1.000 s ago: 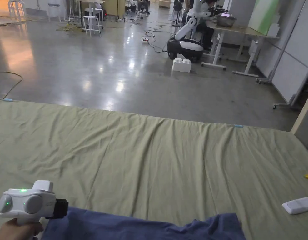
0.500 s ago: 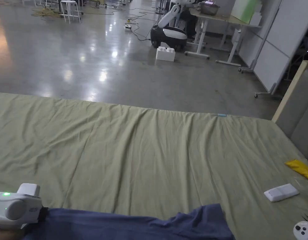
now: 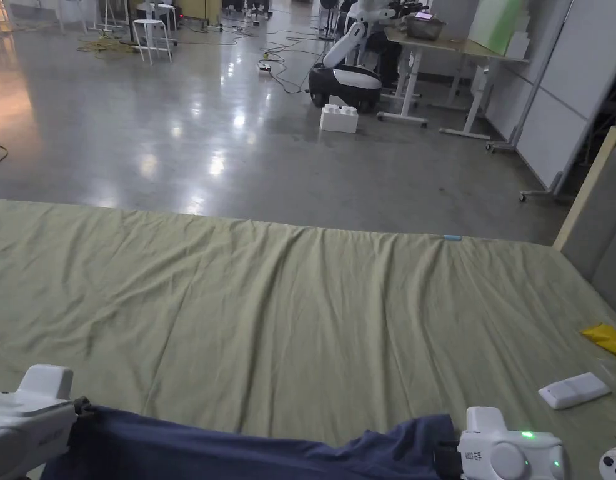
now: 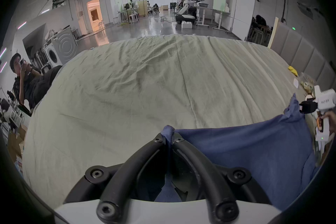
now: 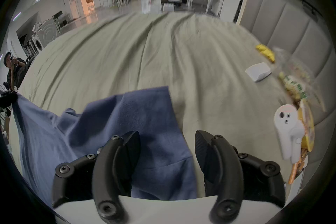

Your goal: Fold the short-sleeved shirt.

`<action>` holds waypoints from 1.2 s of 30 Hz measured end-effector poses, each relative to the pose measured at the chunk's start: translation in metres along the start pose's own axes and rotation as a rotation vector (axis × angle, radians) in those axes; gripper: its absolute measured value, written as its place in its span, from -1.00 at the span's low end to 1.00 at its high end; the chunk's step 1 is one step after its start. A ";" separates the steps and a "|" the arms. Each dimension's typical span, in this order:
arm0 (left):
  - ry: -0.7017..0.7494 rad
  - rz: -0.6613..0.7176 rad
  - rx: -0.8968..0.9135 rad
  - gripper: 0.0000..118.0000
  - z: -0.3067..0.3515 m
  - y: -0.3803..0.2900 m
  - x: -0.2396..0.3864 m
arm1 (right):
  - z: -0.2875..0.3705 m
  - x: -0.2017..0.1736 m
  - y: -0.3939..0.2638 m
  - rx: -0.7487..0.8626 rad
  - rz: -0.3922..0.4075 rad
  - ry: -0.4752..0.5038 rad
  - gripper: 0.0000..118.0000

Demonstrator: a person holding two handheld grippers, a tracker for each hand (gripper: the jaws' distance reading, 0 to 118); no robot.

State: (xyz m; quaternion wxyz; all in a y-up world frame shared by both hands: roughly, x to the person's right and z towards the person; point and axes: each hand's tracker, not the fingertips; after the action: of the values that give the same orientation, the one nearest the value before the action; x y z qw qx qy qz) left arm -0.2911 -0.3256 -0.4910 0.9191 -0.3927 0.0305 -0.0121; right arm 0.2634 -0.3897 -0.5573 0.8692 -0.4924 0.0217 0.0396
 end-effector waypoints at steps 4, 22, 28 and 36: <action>0.011 0.009 -0.012 -0.92 0.016 -0.019 0.002 | -0.009 -0.012 -0.006 0.006 0.003 -0.015 -0.25; 0.009 0.070 0.135 -0.94 0.107 0.030 -0.003 | 0.135 -0.003 0.036 0.374 0.056 -0.052 -0.97; 0.016 0.092 0.259 -0.93 0.161 0.073 -0.015 | 0.223 0.000 0.071 0.556 0.020 -0.066 -0.97; 0.043 0.075 0.382 -0.94 0.211 0.142 -0.027 | 0.271 -0.001 0.105 0.665 0.035 -0.041 -0.97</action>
State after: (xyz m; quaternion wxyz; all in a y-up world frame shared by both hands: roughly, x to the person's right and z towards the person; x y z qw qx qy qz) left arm -0.3044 -0.0742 -0.4471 0.9759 -0.2092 0.0619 0.0082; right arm 0.2527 -0.1031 -0.5079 0.9818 -0.1804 0.0244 0.0550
